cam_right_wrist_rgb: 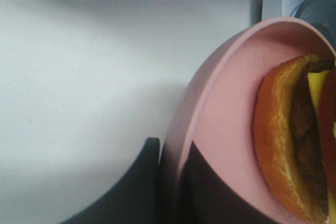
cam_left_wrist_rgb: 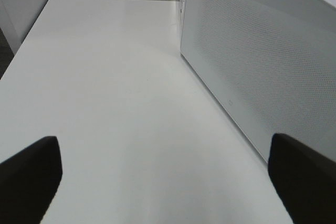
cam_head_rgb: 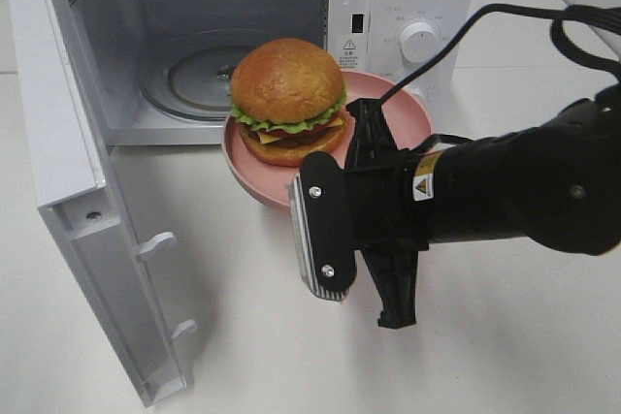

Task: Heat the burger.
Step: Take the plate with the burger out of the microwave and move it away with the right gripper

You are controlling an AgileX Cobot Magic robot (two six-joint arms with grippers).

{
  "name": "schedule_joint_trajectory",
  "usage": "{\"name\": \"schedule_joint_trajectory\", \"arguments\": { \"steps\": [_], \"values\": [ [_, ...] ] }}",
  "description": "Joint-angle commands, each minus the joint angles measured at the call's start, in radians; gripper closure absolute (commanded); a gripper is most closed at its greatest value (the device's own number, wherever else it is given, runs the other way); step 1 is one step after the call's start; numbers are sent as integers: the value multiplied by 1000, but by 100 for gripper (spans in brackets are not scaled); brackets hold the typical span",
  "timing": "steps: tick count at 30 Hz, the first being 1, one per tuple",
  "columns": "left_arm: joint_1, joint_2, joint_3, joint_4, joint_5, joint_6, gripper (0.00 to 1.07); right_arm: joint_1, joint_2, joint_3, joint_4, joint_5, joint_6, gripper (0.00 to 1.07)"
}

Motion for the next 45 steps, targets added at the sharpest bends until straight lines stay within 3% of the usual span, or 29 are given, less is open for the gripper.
{"name": "schedule_joint_trajectory", "arguments": {
  "steps": [1, 3, 16, 38, 45],
  "values": [
    [0, -5, 3, 1, -4, -7, 6, -1, -55, 31, 6, -90, -6, 107],
    [0, -5, 3, 1, -4, -7, 6, -1, -116, 91, 6, -92, -5, 107],
    [0, -5, 3, 1, -4, -7, 6, -1, -340, 231, 6, -30, 9, 107],
    [0, -5, 3, 1, -4, -7, 6, -1, -721, 340, -9, 243, 23, 107],
    [0, -5, 3, 1, -4, -7, 6, -1, -825, 340, -157, 357, 177, 107]
  ]
}}
